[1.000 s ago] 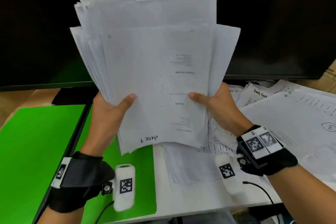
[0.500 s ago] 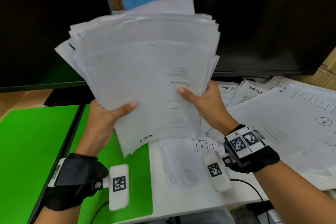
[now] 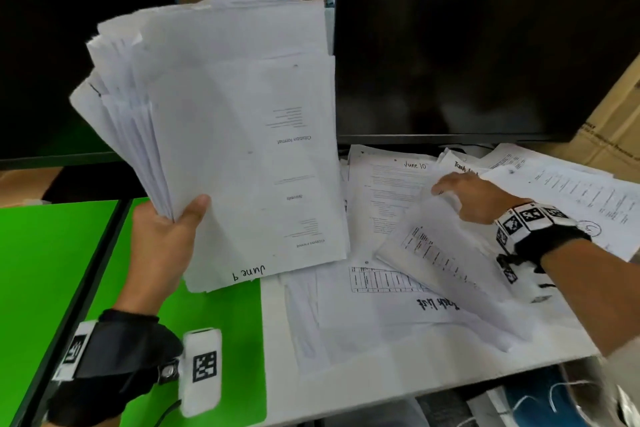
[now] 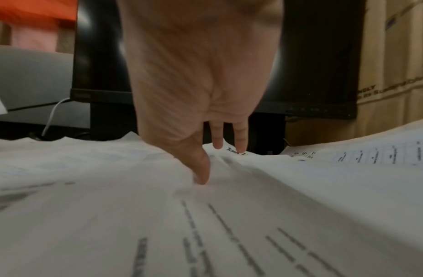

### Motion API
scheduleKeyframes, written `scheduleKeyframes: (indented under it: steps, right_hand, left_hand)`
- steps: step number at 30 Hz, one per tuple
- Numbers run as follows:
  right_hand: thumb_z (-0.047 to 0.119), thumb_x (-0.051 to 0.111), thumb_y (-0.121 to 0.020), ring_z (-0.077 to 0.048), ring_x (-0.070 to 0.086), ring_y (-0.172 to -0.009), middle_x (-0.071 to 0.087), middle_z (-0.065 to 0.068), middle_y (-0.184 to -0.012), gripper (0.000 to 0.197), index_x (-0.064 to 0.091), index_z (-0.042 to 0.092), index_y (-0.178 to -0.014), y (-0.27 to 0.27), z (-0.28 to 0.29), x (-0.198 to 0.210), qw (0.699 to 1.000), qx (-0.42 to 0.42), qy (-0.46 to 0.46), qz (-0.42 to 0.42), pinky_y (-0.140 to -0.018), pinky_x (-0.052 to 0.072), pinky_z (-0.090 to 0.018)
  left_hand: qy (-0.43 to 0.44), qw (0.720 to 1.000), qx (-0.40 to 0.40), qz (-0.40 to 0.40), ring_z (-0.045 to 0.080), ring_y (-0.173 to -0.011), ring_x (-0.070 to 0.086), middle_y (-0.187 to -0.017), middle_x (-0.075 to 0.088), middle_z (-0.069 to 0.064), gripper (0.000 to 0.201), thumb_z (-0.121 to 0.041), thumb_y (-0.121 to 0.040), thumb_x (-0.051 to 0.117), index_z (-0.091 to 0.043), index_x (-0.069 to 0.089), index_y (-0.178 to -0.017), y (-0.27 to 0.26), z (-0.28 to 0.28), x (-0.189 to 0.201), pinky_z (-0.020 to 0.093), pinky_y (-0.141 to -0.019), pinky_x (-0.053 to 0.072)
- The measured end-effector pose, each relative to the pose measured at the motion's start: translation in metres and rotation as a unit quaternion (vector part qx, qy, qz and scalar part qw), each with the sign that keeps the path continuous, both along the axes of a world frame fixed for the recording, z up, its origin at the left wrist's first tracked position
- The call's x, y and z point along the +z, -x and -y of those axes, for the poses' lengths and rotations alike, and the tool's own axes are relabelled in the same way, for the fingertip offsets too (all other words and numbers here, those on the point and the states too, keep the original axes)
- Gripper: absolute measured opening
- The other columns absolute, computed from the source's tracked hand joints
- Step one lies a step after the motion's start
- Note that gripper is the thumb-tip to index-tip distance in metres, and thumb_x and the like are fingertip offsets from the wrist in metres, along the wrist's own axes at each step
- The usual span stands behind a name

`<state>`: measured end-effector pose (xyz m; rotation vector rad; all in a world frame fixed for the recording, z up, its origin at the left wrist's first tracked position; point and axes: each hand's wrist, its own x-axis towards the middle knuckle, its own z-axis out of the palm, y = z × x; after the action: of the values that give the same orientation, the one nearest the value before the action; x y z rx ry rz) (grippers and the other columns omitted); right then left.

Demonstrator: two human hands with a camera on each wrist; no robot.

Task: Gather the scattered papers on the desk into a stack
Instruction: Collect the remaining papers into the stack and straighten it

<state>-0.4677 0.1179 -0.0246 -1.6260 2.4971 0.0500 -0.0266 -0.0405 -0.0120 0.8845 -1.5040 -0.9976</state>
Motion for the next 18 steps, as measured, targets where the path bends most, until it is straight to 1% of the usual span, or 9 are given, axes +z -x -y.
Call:
scheduleKeyframes:
  steps: [2, 4, 6, 9, 11, 13, 15, 16, 18]
  right_hand:
    - [-0.010, 0.053, -0.075, -0.024, 0.036, -0.131, 0.045, 0.001, -0.142, 0.069, 0.050, 0.024, -0.135, 0.011, 0.001, -0.008, 1.000, 0.015, -0.009, -0.016, -0.105, 0.040, -0.044]
    - [-0.009, 0.055, -0.075, -0.024, 0.040, -0.126, 0.050, -0.001, -0.136, 0.068, 0.050, 0.023, -0.135, 0.013, 0.006, -0.010, 1.000, 0.019, -0.002, -0.005, -0.103, 0.041, -0.041]
    - [-0.005, 0.060, -0.077, -0.022, 0.041, -0.118, 0.053, -0.002, -0.125, 0.060, 0.053, 0.024, -0.128, 0.012, 0.010, -0.011, 1.000, 0.021, -0.008, -0.001, -0.098, 0.041, -0.037]
    - [0.005, 0.060, -0.084, -0.022, 0.042, -0.113, 0.054, -0.003, -0.112, 0.036, 0.060, 0.020, -0.117, 0.007, 0.013, -0.009, 0.999, 0.032, -0.037, -0.007, -0.092, 0.042, -0.038]
    - [0.008, 0.057, -0.088, -0.022, 0.044, -0.111, 0.055, -0.001, -0.104, 0.025, 0.065, 0.017, -0.109, -0.002, 0.014, -0.005, 0.996, 0.078, -0.041, -0.022, -0.090, 0.043, -0.037]
    - [0.010, 0.058, -0.088, -0.020, 0.048, -0.104, 0.057, 0.002, -0.099, 0.019, 0.069, 0.019, -0.101, -0.019, 0.018, 0.003, 0.986, 0.159, -0.020, -0.045, -0.084, 0.046, -0.035]
    - [0.012, 0.062, -0.084, -0.016, 0.047, -0.100, 0.057, 0.005, -0.100, 0.017, 0.070, 0.022, -0.096, -0.039, 0.024, 0.011, 0.971, 0.228, -0.011, -0.072, -0.082, 0.046, -0.032]
    - [0.015, 0.065, -0.081, -0.014, 0.046, -0.102, 0.056, 0.007, -0.106, 0.018, 0.069, 0.024, -0.097, -0.048, 0.027, 0.013, 0.965, 0.247, -0.022, -0.082, -0.084, 0.045, -0.031]
    - [0.019, 0.071, -0.076, -0.015, 0.045, -0.109, 0.051, 0.008, -0.119, 0.034, 0.063, 0.026, -0.108, -0.060, 0.032, 0.014, 0.962, 0.252, -0.069, -0.082, -0.091, 0.044, -0.033]
  left_hand:
    - [0.003, 1.000, 0.004, -0.009, -0.016, -0.072, 0.063, -0.077, 0.070, -0.026, 0.019, -0.005, -0.090, 0.066, -0.015, 0.064, -0.106, 0.003, -0.001, -0.001, 0.005, -0.066, 0.048]
    - [0.001, 1.000, 0.003, -0.012, -0.016, -0.070, 0.063, -0.085, 0.068, -0.021, 0.020, -0.004, -0.090, 0.065, -0.012, 0.064, -0.108, 0.005, -0.003, 0.000, 0.004, -0.065, 0.047]
    - [-0.003, 1.000, 0.001, -0.007, -0.016, -0.071, 0.063, -0.075, 0.070, -0.024, 0.018, -0.003, -0.090, 0.064, -0.017, 0.065, -0.101, 0.006, -0.002, 0.000, 0.004, -0.065, 0.047]
    - [-0.008, 1.000, -0.007, 0.001, -0.015, -0.071, 0.063, -0.072, 0.067, -0.036, 0.019, -0.002, -0.090, 0.064, -0.019, 0.065, -0.098, 0.008, -0.005, 0.000, 0.004, -0.065, 0.047]
    - [-0.005, 1.000, -0.015, 0.004, -0.015, -0.071, 0.063, -0.072, 0.067, -0.036, 0.021, -0.002, -0.090, 0.064, -0.022, 0.065, -0.094, 0.009, -0.007, 0.000, 0.004, -0.065, 0.047]
    - [-0.004, 1.000, -0.021, 0.006, -0.015, -0.071, 0.063, -0.073, 0.067, -0.035, 0.023, -0.002, -0.090, 0.065, -0.024, 0.064, -0.092, 0.009, -0.009, 0.001, 0.004, -0.064, 0.047]
    - [-0.003, 1.000, -0.023, 0.009, -0.015, -0.071, 0.063, -0.074, 0.068, -0.035, 0.019, -0.002, -0.089, 0.065, -0.020, 0.064, -0.096, 0.009, -0.009, 0.002, 0.005, -0.065, 0.047]
    - [-0.003, 1.000, -0.026, 0.009, -0.015, -0.072, 0.063, -0.074, 0.068, -0.035, 0.019, -0.002, -0.089, 0.065, -0.020, 0.065, -0.097, 0.009, -0.009, 0.003, 0.005, -0.066, 0.047]
    - [-0.002, 0.999, -0.032, 0.009, -0.014, -0.074, 0.064, -0.076, 0.069, -0.034, 0.022, -0.002, -0.090, 0.065, -0.024, 0.064, -0.095, 0.009, -0.011, 0.004, 0.005, -0.067, 0.047]
